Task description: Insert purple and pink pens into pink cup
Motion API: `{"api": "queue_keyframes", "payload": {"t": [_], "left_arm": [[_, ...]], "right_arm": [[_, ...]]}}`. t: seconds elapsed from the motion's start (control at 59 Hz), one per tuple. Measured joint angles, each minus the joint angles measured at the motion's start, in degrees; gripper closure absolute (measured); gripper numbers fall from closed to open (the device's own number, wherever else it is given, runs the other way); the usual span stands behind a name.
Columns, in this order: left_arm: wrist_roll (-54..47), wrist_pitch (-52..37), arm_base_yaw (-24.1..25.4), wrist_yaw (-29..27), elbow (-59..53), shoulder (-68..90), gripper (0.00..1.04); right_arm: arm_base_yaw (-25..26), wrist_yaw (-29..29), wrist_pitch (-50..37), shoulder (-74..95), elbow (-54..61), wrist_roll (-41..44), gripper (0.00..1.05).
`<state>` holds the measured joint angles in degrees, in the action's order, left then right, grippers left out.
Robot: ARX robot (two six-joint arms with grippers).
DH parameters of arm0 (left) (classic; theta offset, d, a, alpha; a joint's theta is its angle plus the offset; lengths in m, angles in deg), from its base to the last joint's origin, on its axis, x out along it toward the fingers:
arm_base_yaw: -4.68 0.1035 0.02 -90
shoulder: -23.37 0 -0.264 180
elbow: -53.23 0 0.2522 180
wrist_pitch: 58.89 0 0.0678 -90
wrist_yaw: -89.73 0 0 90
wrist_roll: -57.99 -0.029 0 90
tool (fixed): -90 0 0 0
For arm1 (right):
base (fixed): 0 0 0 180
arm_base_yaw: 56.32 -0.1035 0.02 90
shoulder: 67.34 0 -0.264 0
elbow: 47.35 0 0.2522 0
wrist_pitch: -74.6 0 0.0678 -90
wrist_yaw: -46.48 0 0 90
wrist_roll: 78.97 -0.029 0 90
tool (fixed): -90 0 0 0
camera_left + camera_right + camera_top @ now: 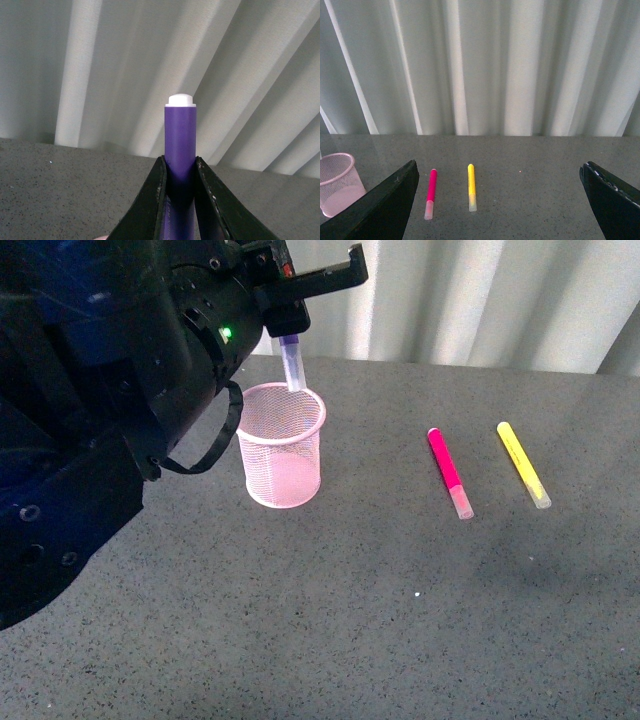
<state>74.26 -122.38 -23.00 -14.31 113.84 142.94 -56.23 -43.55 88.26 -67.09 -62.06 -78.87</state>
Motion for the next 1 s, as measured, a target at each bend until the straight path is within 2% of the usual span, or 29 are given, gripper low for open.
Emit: {"api": "queue_keyframes", "payload": {"t": [0.593, 0.999], "left_arm": [[0.48, -1.6, 1.09, -1.99, 4.7, 8.17, 0.92], [-0.61, -1.92, 2.29, -1.4, 6.62, 10.21, 0.92]], "right_arm": [[0.0, 0.0, 0.02, 0.0, 0.0, 0.0, 0.07], [0.0, 0.02, 0.0, 0.0, 0.0, 0.0, 0.07]]}}
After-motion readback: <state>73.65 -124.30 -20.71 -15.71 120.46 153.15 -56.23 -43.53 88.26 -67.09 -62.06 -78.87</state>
